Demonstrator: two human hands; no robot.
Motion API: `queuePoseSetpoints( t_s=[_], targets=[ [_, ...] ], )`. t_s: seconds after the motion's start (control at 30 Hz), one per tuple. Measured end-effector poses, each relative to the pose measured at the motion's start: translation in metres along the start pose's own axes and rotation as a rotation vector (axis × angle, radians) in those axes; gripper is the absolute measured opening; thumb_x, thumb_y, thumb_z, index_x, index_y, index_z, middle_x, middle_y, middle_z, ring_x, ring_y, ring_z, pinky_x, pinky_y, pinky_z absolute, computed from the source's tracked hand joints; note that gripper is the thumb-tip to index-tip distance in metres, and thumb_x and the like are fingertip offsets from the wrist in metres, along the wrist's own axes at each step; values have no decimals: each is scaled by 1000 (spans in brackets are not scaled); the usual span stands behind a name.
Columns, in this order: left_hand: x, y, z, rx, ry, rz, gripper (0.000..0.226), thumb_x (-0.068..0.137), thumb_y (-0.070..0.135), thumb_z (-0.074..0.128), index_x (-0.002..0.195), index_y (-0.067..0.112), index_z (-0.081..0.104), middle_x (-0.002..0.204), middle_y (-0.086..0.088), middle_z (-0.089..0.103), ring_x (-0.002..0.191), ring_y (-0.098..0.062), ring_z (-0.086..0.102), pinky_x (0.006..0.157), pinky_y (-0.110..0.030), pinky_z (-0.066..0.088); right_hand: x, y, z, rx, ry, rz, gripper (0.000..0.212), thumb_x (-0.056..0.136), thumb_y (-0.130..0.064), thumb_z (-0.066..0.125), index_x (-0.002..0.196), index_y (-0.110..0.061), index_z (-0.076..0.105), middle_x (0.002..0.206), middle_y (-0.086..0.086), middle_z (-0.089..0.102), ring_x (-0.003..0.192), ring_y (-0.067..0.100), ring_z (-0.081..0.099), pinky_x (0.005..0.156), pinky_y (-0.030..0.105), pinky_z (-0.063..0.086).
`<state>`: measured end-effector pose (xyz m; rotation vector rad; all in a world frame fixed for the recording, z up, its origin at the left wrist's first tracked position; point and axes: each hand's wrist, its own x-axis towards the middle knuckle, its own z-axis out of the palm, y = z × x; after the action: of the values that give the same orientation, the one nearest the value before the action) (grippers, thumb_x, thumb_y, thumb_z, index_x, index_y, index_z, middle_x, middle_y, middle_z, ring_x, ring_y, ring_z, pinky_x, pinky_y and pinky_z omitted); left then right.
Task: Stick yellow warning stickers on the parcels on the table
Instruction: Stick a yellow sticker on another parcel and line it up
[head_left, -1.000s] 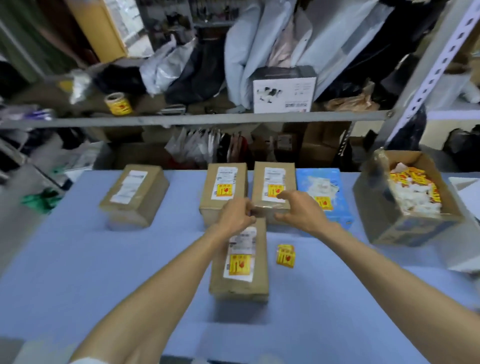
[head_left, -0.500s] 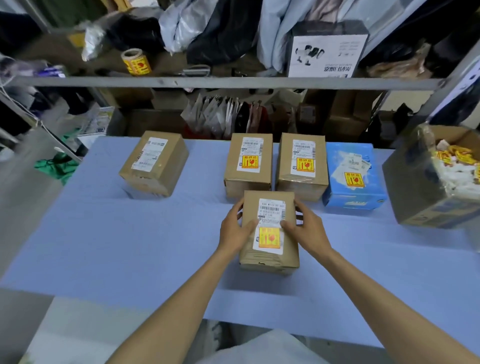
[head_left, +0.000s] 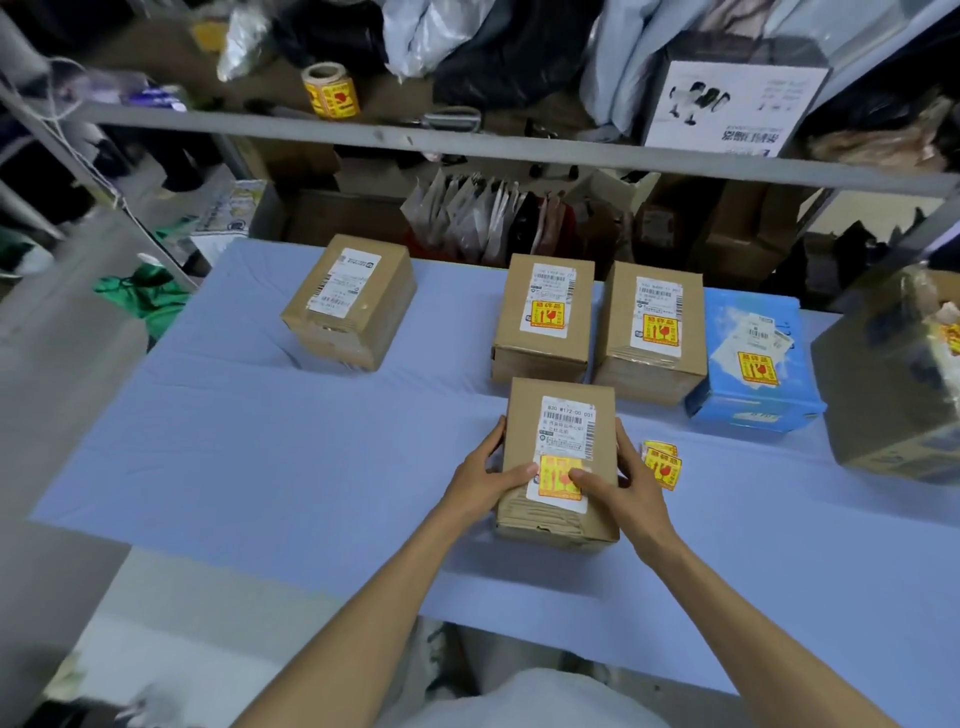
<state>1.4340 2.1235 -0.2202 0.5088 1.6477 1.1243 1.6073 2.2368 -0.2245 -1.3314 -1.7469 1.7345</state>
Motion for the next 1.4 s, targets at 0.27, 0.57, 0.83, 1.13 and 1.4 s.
queuePoseSetpoints(
  t_s=[0.27, 0.57, 0.83, 1.13, 1.4],
  targets=[
    [-16, -10, -68, -102, 137, 5, 74, 82, 26, 74, 144, 39, 36, 136, 6, 54, 117, -19, 59, 97, -48, 50, 12, -33, 65, -77, -175, -119, 78, 74, -33, 79, 140, -41, 39, 114, -24, 65, 100, -6, 62, 71, 9, 50],
    [-14, -2, -138, -53, 244, -33, 82, 76, 22, 79, 146, 32, 37, 135, 1, 55, 116, -26, 59, 89, -52, 54, 22, -55, 127, -63, -230, -146, 57, 73, -27, 82, 117, -49, 53, 103, -27, 69, 85, 4, 71, 65, 13, 53],
    [25, 46, -184, 44, 222, 31, 73, 80, 26, 76, 142, 38, 41, 130, 1, 61, 117, -20, 59, 99, -49, 48, 66, -94, 162, -55, -114, -157, 55, 76, -20, 79, 122, -25, 50, 107, -13, 63, 84, -11, 63, 62, 7, 48],
    [107, 99, -191, 178, 124, 98, 86, 83, 22, 73, 151, 32, 21, 136, 2, 57, 121, -17, 55, 107, -41, 42, 137, -133, 170, -116, -28, -109, 52, 81, -12, 74, 122, -14, 42, 119, -1, 60, 107, 17, 58, 93, 33, 48],
    [152, 116, -202, 154, 85, 76, 84, 84, 22, 72, 151, 32, 22, 134, 1, 58, 117, -17, 58, 105, -42, 44, 180, -152, 166, -245, 35, -75, 40, 79, -16, 74, 112, -20, 50, 113, -5, 65, 93, 10, 61, 66, 15, 45]
  ],
)
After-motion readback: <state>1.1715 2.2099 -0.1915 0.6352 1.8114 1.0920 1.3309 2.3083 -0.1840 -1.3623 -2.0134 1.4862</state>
